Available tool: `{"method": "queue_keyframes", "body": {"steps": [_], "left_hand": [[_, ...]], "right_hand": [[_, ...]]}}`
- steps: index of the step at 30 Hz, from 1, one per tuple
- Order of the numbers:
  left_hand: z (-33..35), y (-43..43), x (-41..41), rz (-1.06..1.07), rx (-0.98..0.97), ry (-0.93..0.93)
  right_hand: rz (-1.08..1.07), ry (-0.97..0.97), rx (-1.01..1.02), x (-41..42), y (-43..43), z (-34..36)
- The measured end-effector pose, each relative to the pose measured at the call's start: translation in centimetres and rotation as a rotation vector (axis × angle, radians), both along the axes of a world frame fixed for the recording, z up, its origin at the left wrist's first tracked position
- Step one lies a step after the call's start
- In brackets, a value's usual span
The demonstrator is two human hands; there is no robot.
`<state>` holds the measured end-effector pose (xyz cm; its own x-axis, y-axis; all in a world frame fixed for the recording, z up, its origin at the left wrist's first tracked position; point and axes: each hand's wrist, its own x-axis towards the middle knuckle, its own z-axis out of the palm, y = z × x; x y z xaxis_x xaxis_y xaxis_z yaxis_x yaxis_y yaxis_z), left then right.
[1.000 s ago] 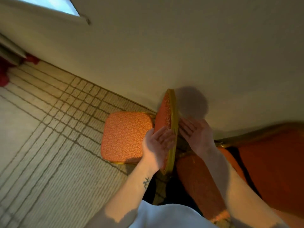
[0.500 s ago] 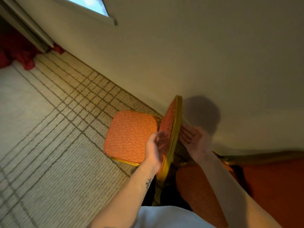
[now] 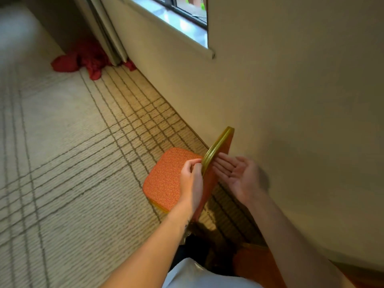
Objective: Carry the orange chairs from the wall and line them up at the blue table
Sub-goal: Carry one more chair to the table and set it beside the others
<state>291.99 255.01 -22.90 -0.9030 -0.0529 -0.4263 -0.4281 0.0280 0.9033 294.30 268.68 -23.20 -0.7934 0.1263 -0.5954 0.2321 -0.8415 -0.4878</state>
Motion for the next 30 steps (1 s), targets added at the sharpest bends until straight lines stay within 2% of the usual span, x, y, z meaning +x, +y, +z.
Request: {"method": "queue_keyframes", "body": {"steps": [5, 8, 11, 15, 19, 22, 30], "left_hand": [[0.6, -1.8, -3.9, 0.019, -0.431, 0.201], [0.8, -3.0, -7.0, 0.045, -0.506, 0.241], [0.7, -4.0, -9.4, 0.022, -0.62, 0.257], [1.5, -5.0, -12.2, -0.01, -0.697, 0.297], [2.2, -6.5, -15.4, -0.015, -0.742, 0.304], [2.8, -7.3, -17.5, -0.02, -0.748, 0.31], [3.3, -7.7, -21.5, -0.022, -0.822, 0.365]], "right_hand": [[0.166, 0.087, 0.114, -4.6, -2.4, 2.1], [0.261, 0.099, 0.286, -7.8, -3.1, 2.9], [0.326, 0.102, 0.6, -10.8, -4.2, 3.6], [0.352, 0.088, 1.16, -14.9, -6.1, 3.8], [0.406, 0.12, 1.47, -18.5, -8.1, 4.2], [0.427, 0.224, 1.601, -20.5, -9.1, 3.9], [0.47, 0.291, 1.709, -25.3, -8.7, 3.0]]}}
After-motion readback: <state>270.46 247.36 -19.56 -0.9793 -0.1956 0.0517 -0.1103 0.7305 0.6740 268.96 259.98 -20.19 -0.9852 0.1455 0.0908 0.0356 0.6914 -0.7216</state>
